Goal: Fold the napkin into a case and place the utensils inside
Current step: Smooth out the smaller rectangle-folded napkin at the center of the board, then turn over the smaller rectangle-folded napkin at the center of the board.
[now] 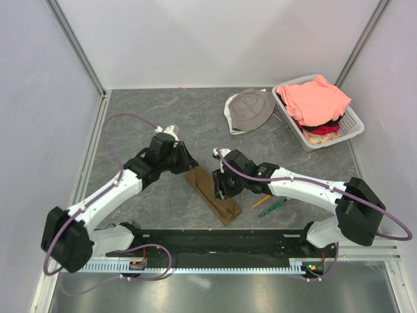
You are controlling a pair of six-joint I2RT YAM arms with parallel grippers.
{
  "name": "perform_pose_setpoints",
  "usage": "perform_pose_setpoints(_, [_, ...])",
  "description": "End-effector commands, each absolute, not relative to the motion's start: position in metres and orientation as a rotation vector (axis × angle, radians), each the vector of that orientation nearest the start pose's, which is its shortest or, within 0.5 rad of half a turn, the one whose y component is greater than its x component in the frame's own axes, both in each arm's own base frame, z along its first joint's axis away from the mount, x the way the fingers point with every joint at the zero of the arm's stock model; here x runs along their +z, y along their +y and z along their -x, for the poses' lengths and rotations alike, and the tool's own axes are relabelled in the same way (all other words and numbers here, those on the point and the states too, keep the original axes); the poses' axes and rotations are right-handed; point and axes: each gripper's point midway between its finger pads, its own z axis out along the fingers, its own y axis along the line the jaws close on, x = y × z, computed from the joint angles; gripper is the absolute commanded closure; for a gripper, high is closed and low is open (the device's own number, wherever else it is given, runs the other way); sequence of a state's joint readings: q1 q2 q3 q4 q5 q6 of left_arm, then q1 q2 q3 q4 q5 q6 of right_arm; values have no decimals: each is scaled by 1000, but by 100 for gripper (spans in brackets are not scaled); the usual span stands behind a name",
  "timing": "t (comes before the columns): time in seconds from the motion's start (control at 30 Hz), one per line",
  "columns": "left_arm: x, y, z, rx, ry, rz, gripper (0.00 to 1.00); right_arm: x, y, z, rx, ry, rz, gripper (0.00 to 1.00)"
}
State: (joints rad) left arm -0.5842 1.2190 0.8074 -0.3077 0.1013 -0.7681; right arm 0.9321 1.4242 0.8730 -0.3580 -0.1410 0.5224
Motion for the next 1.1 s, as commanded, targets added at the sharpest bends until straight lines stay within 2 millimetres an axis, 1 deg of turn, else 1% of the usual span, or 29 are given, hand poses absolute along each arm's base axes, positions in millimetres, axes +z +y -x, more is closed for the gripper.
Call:
perform_pose_setpoints(0.0, [153,-182,-257,-668,2381,219,70,100,315,-193,657,2502,687,47])
perform_pose_setpoints(0.03, [163,-174,-251,-686,2343,234,69,99,317,-195,640,2512,697,44])
perform_pose_setpoints(0.07, [164,-165,-248,-679,2340,264,69,93,320,-196,611,2522,720,43])
perform_pose_setpoints(0.1, [166,-161,-244,-687,2334,272,68,98,326,-201,603,2505,717,42])
perform_pose_setpoints(0.13, [166,-156,-239,-690,2329,279,68,96,325,-205,561,2505,710,39])
perform_pose_setpoints(0.17, [174,-151,-234,-699,2301,287,67,89,327,-204,536,2522,723,38])
perform_pose_setpoints(0.2, [173,-148,-227,-700,2312,290,67,91,333,-206,537,2516,730,37])
perform_pose_setpoints(0.23, [172,-147,-222,-706,2313,291,67,88,333,-207,507,2519,732,36])
perform_pose_setpoints(0.27, [179,-146,-217,-729,2287,287,67,81,337,-204,493,2530,747,35])
perform_pose_setpoints(0.3, [178,-146,-211,-748,2290,281,67,81,341,-205,485,2527,746,35])
perform_pose_setpoints(0.33, [173,-146,-207,-756,2298,291,66,78,343,-203,471,2532,753,35])
perform_pose_setpoints(0.37, [176,-147,-204,-781,2284,285,66,72,344,-202,426,2536,758,35])
perform_pose_setpoints(0.4, [170,-147,-200,-787,2298,295,66,71,346,-202,409,2539,754,35])
perform_pose_setpoints(0.47, [167,-149,-196,-810,2304,293,66,65,349,-198,364,2536,773,35])
perform_pose_setpoints(0.5, [164,-150,-193,-827,2310,291,66,65,352,-197,353,2535,773,35])
perform_pose_setpoints(0.53, [163,-151,-193,-837,2305,287,66,59,351,-197,321,2543,778,35])
perform_pose_setpoints(0.6, [160,-153,-189,-853,2310,280,66,55,353,-195,266,2530,793,35])
perform_pose_setpoints(0.63, [160,-153,-189,-858,2306,277,66,48,353,-193,240,2540,802,35])
perform_pose_setpoints(0.67, [161,-153,-189,-863,2305,275,66,44,355,-189,227,2542,815,35])
perform_pose_setpoints(0.7, [163,-154,-188,-872,2298,270,66,45,355,-190,190,2531,812,35])
perform_pose_setpoints(0.73, [164,-154,-187,-877,2294,267,66,40,357,-185,160,2528,828,36])
perform_pose_setpoints(0.8, [165,-154,-186,-882,2287,261,66,38,357,-186,103,2508,823,36])
perform_pose_setpoints(0.87, [167,-154,-185,-883,2279,254,66,27,355,-183,64,2519,828,36])
perform_pose_setpoints(0.9, [167,-154,-185,-884,2279,251,66,21,353,-185,29,2515,827,38])
perform_pose_setpoints(0.93, [168,-154,-184,-887,2277,250,66,18,353,-182,13,2513,836,39])
perform_pose_setpoints(0.97, [167,-154,-183,-887,2280,249,66,16,354,-181,-2,2508,841,40])
perform_pose_setpoints(1.0, [167,-154,-182,-889,2279,245,66,13,350,-183,-52,2499,839,44])
perform_pose_setpoints(1.07, [167,-153,-181,-889,2279,246,66,13,352,-180,-80,2478,850,47])
